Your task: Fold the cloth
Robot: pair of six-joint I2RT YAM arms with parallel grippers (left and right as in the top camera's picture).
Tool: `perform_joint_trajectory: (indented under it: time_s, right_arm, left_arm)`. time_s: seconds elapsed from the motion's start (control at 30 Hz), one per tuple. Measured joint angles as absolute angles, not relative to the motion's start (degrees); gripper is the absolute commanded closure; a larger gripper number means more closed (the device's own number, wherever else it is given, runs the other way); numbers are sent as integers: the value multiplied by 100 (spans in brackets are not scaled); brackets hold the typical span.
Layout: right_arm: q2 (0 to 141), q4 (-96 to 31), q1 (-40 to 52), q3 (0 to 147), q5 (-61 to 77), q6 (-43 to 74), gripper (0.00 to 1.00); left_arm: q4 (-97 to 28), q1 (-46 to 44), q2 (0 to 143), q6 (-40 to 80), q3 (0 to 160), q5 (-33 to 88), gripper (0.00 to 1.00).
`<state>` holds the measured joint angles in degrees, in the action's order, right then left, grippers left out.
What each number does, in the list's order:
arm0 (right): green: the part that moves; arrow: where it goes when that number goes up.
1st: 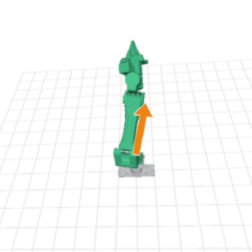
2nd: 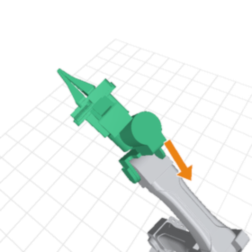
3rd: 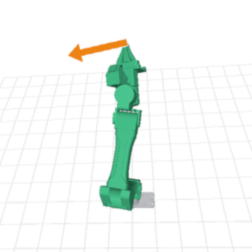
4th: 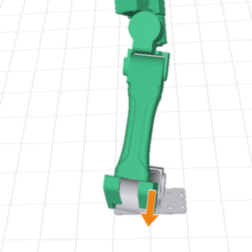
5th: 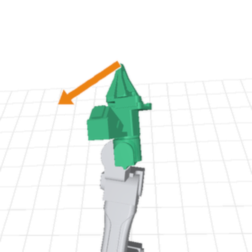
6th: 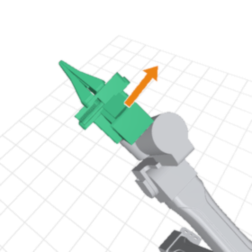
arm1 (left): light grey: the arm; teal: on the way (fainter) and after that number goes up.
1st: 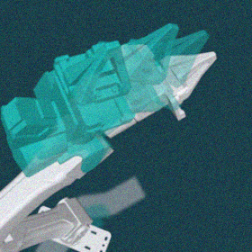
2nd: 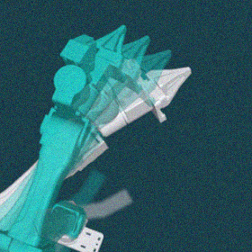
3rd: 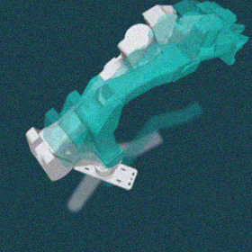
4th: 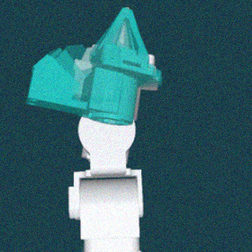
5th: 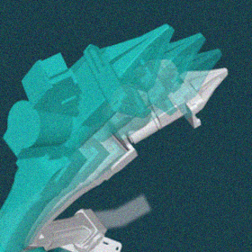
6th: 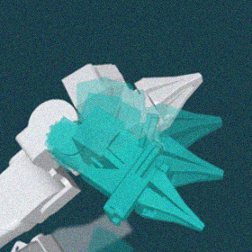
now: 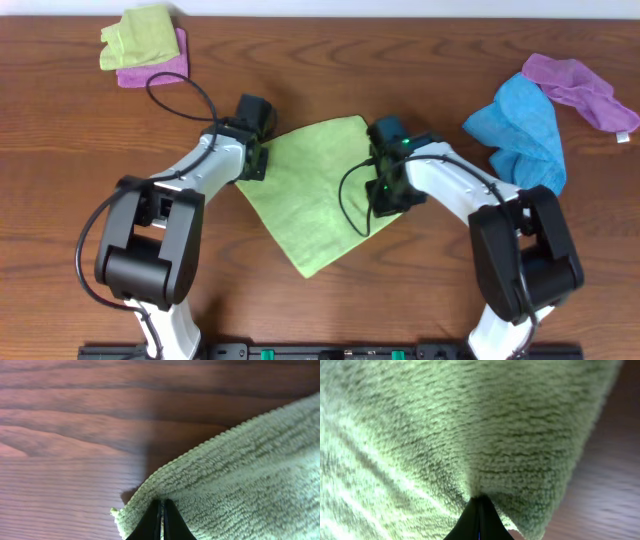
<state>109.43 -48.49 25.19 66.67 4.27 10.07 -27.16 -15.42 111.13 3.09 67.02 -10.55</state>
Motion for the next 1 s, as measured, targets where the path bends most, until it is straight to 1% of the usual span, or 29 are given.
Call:
perform_joint_trajectory:
  time_s: [0.37,0.53,0.73,1.0]
  right_arm:
    - [10960,-4882,3382,6615,1260,1199,99]
    - [10975,-4906,3531,6615,1382,1225,99]
    - [10978,-5249,3533,6615,1181,1260,99]
    - [10978,-5666,3533,6615,532,1260,99]
  left_arm:
    - [-2670,-1433,11207,-30,6834,-1184,94]
    - [-2670,-1391,11209,-137,6963,-1264,94]
    - [-2661,-1184,11209,-228,7153,-1343,94]
    - [-2683,-1059,11209,-303,7190,-1396,94]
